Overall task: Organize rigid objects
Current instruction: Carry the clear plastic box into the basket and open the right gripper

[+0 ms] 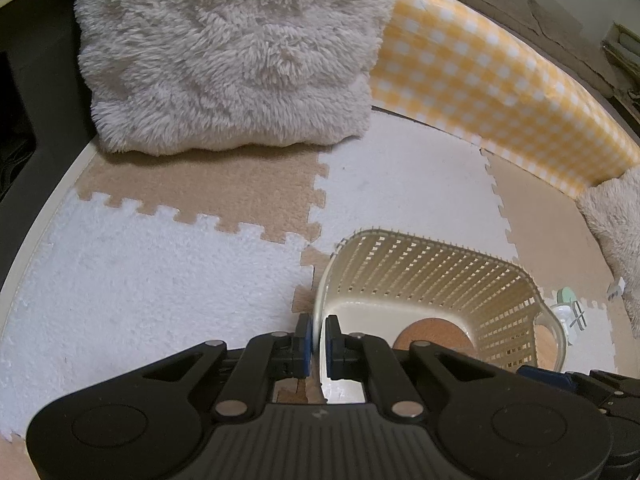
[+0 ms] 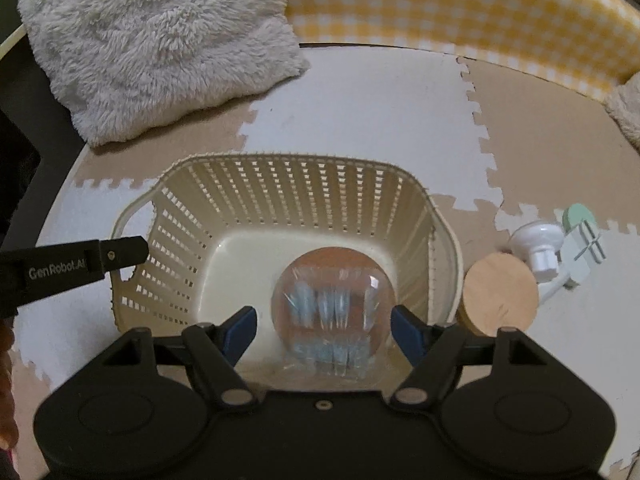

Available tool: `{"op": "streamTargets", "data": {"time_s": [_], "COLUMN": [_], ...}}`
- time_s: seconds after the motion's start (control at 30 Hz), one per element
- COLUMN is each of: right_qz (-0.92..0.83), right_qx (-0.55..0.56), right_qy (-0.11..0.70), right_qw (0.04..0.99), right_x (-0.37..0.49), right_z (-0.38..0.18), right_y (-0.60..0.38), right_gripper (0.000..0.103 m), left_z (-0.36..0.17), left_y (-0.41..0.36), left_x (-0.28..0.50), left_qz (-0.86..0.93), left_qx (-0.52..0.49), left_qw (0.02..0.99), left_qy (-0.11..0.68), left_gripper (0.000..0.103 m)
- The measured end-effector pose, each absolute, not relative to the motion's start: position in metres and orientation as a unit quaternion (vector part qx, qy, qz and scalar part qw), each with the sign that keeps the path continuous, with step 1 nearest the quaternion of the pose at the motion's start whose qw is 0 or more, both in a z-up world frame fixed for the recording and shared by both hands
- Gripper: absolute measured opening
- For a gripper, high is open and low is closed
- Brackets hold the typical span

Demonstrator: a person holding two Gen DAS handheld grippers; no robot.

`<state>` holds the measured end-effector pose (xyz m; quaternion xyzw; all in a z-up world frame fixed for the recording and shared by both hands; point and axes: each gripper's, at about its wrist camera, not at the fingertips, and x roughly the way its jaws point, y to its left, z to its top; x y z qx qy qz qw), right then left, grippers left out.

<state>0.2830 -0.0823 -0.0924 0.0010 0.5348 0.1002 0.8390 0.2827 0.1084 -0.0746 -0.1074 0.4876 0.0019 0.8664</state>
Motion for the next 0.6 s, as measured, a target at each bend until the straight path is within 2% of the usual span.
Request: {"op": "streamTargets", "data": {"time_s": [0.33, 0.47, 0.6], "right_qz": [0.108, 0.104, 0.113], "right_qx": [0.004, -0.003, 0.010], "right_qy": [0.532, 0.525, 0.518], "right_qw": [0.840, 0.845, 0.848], "right_x": [0.280, 0.276, 0.271], "right_z": [-0.091, -0.087, -0.080], "right_y": [-0.083, -0.085, -0.091], "right_gripper": [0.079, 0.085, 0.085], "left_z": [-0.075, -0.075, -0.075], "left_y": [0.109, 0.109, 0.109], "left_x": [0.283, 0.283, 0.283], "left_qz": [0.002, 0.002, 0.002], "left_qx": [-0.107, -0.107, -0.104], "left_qw": [0.867, 0.866, 0.866], "left_qy": [0.488, 0.488, 0.488], "left_gripper": [0.007, 0.007, 0.007]}}
